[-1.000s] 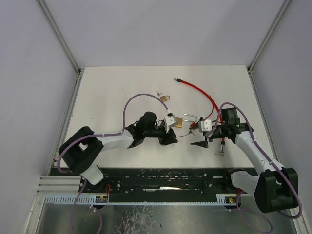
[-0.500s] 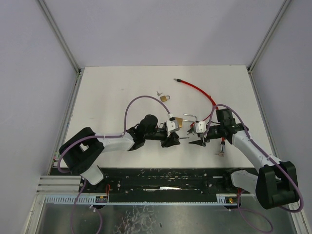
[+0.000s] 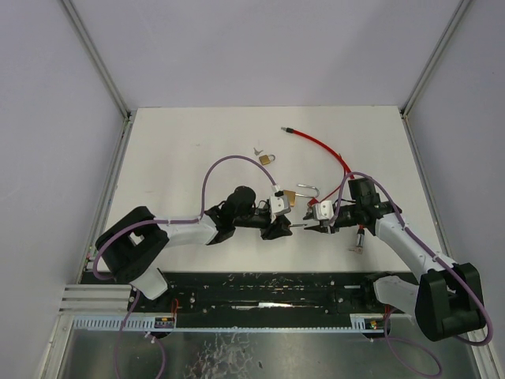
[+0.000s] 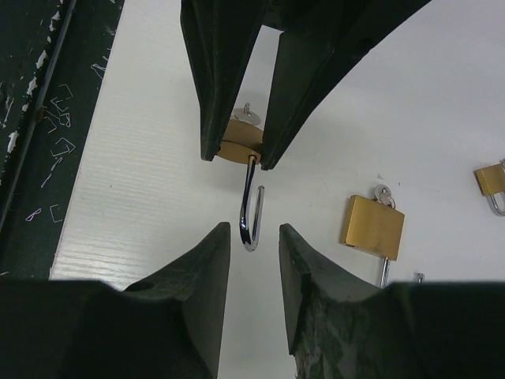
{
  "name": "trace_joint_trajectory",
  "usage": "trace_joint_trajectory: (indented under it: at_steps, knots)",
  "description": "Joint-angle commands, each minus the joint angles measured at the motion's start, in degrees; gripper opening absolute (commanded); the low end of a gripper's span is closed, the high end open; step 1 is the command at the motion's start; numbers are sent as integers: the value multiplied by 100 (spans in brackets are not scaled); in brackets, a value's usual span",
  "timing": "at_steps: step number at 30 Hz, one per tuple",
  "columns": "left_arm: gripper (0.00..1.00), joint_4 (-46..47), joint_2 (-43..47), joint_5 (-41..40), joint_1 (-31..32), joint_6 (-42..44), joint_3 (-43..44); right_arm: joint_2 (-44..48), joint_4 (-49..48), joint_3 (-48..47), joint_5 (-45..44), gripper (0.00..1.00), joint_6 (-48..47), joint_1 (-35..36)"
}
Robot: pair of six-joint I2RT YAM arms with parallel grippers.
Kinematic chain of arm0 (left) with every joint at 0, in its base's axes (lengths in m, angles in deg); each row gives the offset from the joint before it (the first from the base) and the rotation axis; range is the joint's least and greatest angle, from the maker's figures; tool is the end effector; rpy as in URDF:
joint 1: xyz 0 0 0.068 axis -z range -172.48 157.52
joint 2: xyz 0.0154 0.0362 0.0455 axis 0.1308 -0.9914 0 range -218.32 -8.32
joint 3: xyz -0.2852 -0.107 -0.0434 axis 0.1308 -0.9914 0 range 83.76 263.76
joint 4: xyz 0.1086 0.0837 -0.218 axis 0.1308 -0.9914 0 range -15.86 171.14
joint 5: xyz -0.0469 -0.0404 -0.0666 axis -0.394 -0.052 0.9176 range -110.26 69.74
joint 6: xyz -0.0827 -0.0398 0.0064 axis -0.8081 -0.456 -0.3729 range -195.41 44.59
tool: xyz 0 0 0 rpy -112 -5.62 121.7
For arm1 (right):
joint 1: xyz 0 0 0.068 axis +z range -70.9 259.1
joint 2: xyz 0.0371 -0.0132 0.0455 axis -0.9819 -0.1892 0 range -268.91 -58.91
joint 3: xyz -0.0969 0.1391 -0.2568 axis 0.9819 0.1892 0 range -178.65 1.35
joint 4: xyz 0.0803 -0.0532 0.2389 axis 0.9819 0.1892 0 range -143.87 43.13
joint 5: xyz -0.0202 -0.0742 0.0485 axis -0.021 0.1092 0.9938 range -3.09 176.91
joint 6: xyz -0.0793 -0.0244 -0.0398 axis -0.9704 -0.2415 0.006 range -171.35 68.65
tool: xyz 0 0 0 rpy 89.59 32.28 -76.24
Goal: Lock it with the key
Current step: Lock the lock.
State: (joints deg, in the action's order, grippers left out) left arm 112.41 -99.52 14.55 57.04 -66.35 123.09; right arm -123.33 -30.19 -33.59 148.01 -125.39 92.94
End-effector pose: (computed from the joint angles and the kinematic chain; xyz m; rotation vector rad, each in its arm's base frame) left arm 0.1944 -0.3006 0.2111 1.3316 1.5028 -1.0472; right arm 0.1749 0.1176 0.2265 -1.6677 1.1648 0.6859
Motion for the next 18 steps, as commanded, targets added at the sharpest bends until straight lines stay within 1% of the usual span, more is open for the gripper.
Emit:
trace_joint_trajectory:
  at_steps: [1, 11, 18]
  knots:
    - [0, 497, 137, 125, 58, 70, -6, 105, 5, 4, 145, 36, -137, 82]
    - [0, 494, 133, 102, 66, 54, 12, 124, 84, -23, 175, 28, -224, 111]
    - [0, 497, 137, 155, 71, 36, 26, 114, 93, -14, 152, 27, -242, 129]
